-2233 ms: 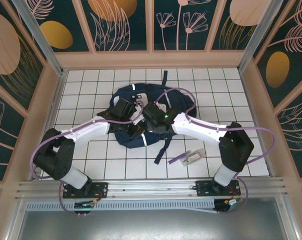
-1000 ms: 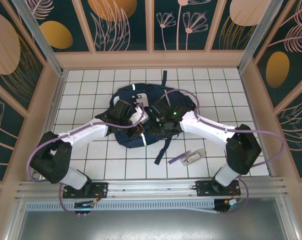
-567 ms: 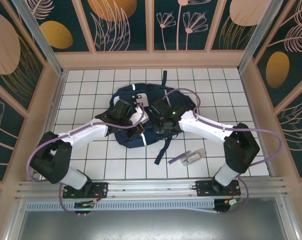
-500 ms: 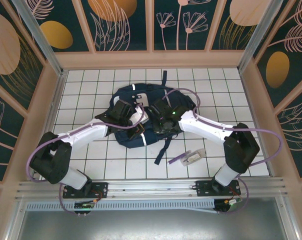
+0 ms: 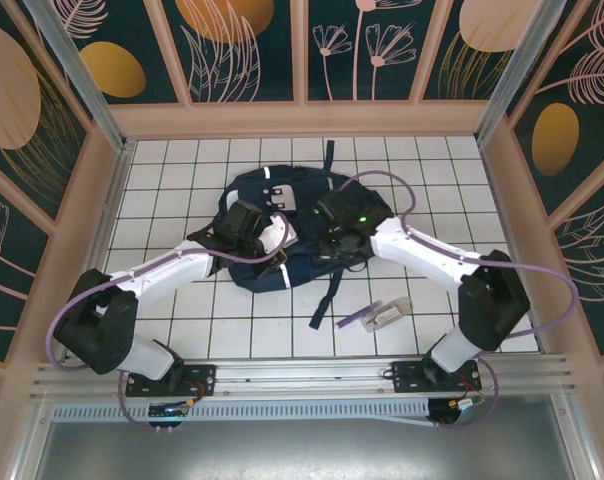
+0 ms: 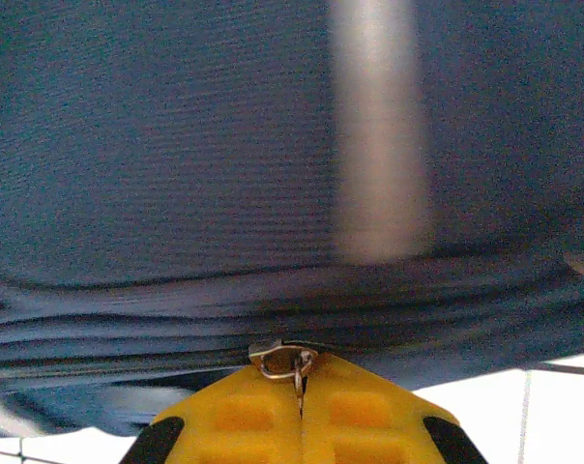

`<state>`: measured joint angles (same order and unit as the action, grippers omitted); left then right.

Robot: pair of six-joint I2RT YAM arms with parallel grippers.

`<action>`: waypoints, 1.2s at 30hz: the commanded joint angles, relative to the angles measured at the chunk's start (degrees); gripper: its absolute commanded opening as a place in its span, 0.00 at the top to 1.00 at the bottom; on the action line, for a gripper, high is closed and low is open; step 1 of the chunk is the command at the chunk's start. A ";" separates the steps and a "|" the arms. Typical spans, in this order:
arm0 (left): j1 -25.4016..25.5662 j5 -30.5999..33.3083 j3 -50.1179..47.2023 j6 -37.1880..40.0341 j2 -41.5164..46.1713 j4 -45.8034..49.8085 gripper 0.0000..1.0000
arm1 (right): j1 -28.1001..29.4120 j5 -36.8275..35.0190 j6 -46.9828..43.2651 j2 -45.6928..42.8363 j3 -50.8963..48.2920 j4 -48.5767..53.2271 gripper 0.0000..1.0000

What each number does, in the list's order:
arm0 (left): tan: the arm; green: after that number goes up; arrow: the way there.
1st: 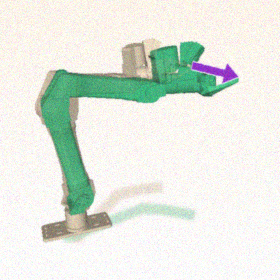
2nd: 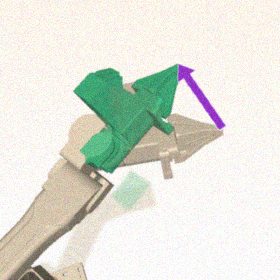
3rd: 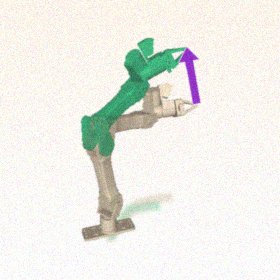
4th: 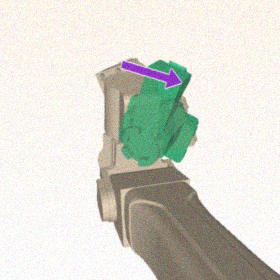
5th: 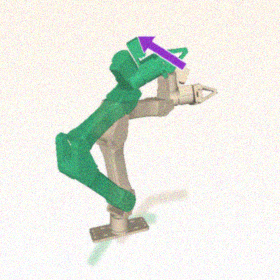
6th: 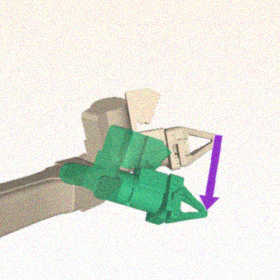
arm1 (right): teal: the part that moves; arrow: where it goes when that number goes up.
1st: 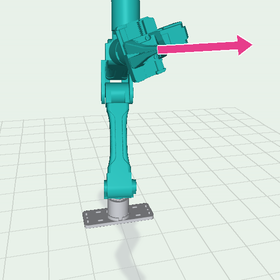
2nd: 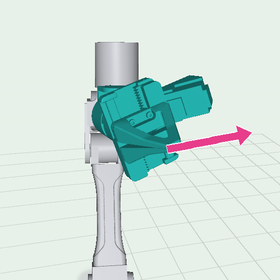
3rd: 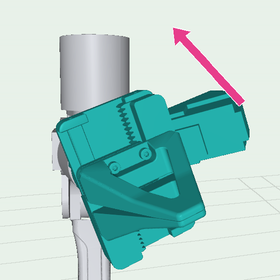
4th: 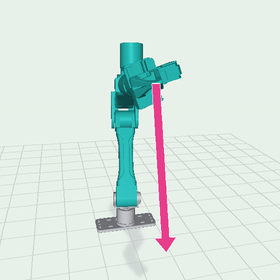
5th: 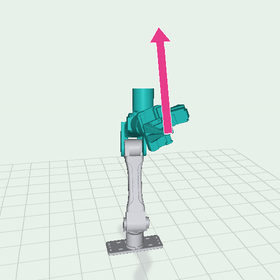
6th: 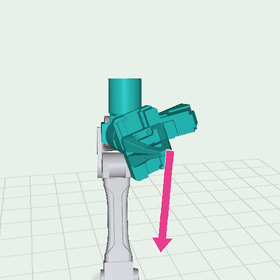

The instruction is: Pack the student bag

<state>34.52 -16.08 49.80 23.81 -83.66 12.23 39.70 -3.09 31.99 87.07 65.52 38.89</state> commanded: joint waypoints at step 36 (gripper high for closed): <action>-22.08 -12.96 6.27 -72.85 -4.36 4.91 0.22 | 14.48 20.28 -17.54 20.44 7.02 -38.35 1.00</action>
<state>11.27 -24.08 56.86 -42.54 -91.35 22.87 52.42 14.55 16.80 106.56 70.13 6.17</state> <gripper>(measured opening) 0.785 0.037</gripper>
